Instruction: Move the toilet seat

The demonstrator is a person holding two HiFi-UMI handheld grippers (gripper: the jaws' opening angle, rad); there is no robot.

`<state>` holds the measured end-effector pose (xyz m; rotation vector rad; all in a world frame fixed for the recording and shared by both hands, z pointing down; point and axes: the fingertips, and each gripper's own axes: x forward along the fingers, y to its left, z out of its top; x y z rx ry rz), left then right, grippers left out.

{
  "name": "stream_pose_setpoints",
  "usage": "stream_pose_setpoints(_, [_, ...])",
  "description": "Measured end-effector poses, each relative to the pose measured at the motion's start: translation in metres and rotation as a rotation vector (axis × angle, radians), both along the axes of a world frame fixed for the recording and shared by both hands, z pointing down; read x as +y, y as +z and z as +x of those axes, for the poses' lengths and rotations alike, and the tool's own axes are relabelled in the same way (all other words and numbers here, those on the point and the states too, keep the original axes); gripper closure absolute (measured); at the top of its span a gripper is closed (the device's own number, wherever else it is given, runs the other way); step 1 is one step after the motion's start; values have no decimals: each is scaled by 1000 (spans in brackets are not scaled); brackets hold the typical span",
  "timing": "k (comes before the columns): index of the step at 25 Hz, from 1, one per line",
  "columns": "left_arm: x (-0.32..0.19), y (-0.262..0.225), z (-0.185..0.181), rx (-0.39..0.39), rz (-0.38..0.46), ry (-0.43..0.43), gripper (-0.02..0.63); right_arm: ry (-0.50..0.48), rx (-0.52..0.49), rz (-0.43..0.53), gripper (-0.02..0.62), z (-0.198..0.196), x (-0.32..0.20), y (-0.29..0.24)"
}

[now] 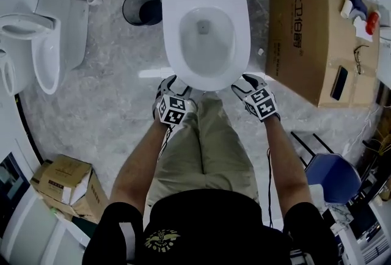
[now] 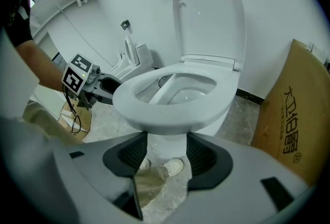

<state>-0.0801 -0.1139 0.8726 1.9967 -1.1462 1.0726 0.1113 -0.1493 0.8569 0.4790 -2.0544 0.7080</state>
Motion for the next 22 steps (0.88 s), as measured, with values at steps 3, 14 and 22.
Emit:
stream_pose_setpoints(3, [-5,-12,-1,0,-9,2,342,13,-7,-8,339,-1,-5,-13])
stream_pose_setpoints(14, [-30,-60,-9,-6,-21,-32,347,20,-25,-46,339,-7,-30,-64])
stream_pose_setpoints(22, [-57,-91,-15,-16,-11,-44,347,43,-20,-13,360,-13,-58,-97])
